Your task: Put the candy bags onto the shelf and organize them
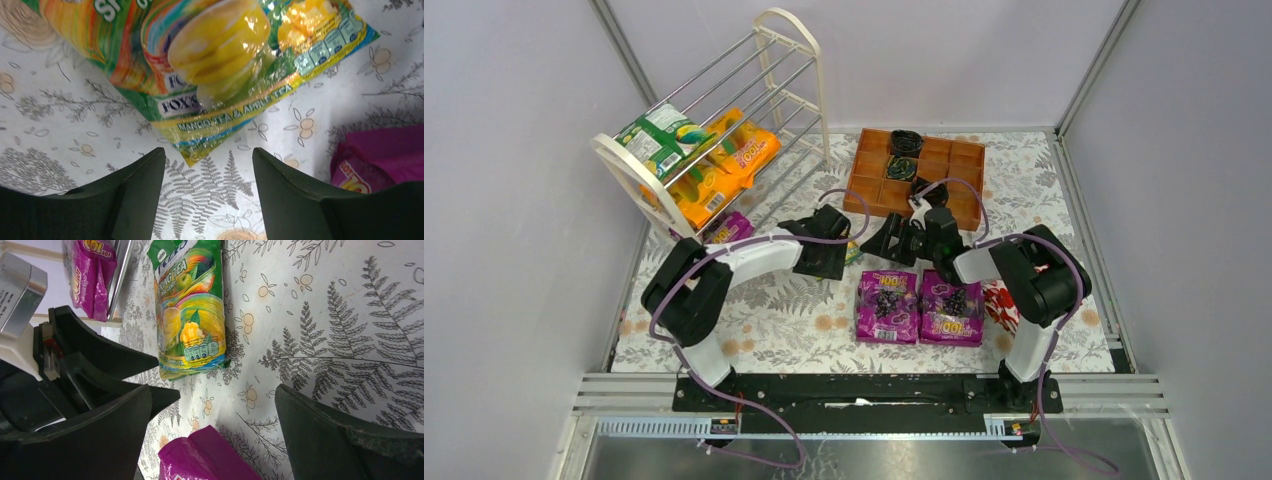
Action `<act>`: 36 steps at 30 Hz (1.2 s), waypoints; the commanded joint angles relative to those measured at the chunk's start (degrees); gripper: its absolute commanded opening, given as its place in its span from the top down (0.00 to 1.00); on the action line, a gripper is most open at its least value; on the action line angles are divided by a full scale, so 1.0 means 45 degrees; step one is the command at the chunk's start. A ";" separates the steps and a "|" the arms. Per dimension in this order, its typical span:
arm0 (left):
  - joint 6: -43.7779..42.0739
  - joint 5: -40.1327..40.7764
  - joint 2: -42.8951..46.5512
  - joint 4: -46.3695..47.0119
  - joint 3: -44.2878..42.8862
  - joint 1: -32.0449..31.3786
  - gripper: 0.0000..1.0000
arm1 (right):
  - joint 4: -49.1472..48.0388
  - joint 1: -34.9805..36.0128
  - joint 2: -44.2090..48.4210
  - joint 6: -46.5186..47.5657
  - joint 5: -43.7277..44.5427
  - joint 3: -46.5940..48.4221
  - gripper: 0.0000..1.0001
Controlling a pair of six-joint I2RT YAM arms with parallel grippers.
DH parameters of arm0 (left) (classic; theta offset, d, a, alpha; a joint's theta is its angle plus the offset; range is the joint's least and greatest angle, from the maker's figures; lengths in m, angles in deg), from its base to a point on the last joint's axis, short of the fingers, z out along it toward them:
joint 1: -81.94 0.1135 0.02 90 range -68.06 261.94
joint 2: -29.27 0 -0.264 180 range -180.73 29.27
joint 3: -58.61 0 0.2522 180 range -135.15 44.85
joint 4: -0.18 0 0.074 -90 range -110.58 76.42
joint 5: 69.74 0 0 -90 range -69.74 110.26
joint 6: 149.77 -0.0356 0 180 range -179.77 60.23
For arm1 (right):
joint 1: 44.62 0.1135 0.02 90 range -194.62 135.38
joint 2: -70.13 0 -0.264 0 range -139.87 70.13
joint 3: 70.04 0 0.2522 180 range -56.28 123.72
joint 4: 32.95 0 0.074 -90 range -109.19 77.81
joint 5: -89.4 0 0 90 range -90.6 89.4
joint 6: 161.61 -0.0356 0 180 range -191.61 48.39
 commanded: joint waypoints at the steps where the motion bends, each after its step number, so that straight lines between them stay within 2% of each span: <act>1: -0.0689 0.1361 -0.0582 -0.0741 -0.0920 -0.0112 0.31 | -0.1487 -0.0377 0.0430 -0.0377 -0.0545 -0.0439 0.00; 5: -0.0564 0.1091 -0.1103 -0.0612 -0.1029 -0.0164 0.35 | -0.2070 -0.0594 0.0318 -0.0804 -0.0807 -0.0659 0.00; 9: -0.0327 0.1029 -0.1415 -0.0343 -0.0985 -0.0227 0.45 | -0.2121 -0.0607 0.0191 -0.0910 -0.0831 -0.0640 0.00; 15: -0.0022 0.0484 -0.1123 0.0192 -0.0799 -0.0228 0.80 | -0.1983 -0.0591 -0.0028 -0.1083 -0.0730 -0.0519 0.00; 20: 0.0305 -0.0224 -0.0475 0.0566 -0.0913 -0.0224 0.98 | -0.1752 -0.0608 -0.0402 -0.1647 -0.0230 -0.0376 0.00; 29: 0.1161 -0.1998 0.0291 0.1409 -0.1307 -0.0219 1.00 | -0.3014 0.0048 -0.1616 -0.4996 -0.0021 0.0425 0.00; 33: 0.1201 -0.2715 0.0470 0.1692 -0.1232 -0.0229 1.00 | -0.1464 0.0764 -0.1652 -0.5297 0.0942 0.1261 0.00; 36: 0.1171 -0.3132 0.0569 0.1942 -0.1159 -0.0227 1.00 | -0.1310 0.1197 -0.1637 -0.5734 0.1657 0.1383 0.00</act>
